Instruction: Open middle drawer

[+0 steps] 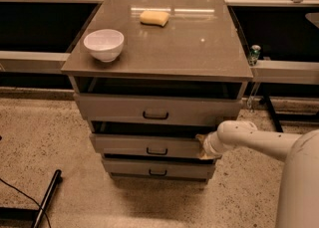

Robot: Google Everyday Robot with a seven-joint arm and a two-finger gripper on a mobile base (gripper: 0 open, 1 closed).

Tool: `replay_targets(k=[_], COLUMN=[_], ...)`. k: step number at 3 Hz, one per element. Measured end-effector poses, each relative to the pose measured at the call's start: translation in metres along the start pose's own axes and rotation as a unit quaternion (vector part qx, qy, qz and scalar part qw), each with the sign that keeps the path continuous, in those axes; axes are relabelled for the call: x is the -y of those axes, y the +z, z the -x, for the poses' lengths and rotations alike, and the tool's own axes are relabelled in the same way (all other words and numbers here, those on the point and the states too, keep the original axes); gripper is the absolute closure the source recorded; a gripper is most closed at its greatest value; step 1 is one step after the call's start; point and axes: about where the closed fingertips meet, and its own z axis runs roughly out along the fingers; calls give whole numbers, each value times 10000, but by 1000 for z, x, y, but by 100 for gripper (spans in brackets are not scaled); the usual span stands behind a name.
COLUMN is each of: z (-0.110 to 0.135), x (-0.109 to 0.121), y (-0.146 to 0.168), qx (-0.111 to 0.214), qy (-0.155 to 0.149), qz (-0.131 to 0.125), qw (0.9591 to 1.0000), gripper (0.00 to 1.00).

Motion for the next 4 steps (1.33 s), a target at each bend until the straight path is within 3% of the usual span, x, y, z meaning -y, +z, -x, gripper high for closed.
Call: replay_targets(k=[1, 2, 3, 4], z=[0, 0, 1, 1], x=[0, 0, 1, 2], y=[0, 0, -2, -4], qx=[0, 0, 0, 1], qy=[0, 0, 0, 0], qz=[0, 1, 1, 1], qw=[10000, 10000, 10000, 10000], gripper=[82, 66, 34, 11])
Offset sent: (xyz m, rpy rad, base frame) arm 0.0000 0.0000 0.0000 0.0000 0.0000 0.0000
